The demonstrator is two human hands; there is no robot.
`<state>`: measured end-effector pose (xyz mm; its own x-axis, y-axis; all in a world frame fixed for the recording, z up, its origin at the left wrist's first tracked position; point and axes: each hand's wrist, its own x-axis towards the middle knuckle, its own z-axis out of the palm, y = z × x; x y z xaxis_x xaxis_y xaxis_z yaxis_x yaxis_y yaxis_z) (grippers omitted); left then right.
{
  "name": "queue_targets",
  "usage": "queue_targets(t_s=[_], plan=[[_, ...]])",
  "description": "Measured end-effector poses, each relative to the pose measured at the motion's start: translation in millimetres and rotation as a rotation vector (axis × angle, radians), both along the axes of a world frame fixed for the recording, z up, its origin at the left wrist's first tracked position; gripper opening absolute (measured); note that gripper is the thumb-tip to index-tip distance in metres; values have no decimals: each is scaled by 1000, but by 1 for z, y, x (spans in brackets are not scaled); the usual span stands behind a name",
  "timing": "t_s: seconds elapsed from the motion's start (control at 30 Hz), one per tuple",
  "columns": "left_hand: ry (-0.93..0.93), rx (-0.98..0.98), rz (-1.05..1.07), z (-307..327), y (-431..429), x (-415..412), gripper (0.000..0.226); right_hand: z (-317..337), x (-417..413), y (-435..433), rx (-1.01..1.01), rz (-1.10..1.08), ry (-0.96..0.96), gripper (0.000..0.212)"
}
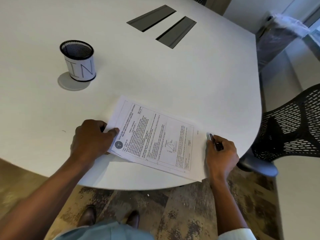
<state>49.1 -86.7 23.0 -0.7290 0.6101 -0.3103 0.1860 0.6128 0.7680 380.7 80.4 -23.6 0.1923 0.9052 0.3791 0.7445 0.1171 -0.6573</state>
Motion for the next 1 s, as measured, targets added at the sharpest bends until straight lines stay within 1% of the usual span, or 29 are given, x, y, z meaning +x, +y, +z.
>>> queue_targets(t_s=[0.17, 0.27, 0.33, 0.4, 0.5, 0.57, 0.63, 0.7, 0.8, 0.9, 1.0], plan=[[9, -3, 11, 2, -2, 3, 32, 0, 0, -1, -36, 5, -52, 28], [0, 35, 3, 4, -3, 6, 31, 8, -4, -5, -73, 1, -84, 37], [-4, 47, 5, 4, -4, 7, 31, 19, -12, -4, -61, -21, -134, 41], [-1, 41, 8, 4, -6, 6, 32, 36, -27, -3, -11, 22, -186, 39], [-3, 25, 2, 5, -8, 7, 34, 65, -62, -1, 50, 209, -91, 24], [6, 11, 5, 6, -9, 7, 34, 82, -92, -4, 85, 317, -69, 10], [-12, 26, 16, 4, -9, 6, 33, 96, -124, -10, 91, 418, -49, 2], [-66, 61, 46, 2, -11, 5, 32, 103, -155, -20, 81, 538, -25, 5], [-120, 69, 83, -2, -15, 7, 28, 105, -193, -35, 62, 713, -51, 6], [-96, 64, 89, -5, -17, 8, 28, 105, -230, -44, -13, 955, -99, 5], [-14, 34, 31, -6, -18, 11, 27, 103, -264, -46, -85, 1234, -206, 8]])
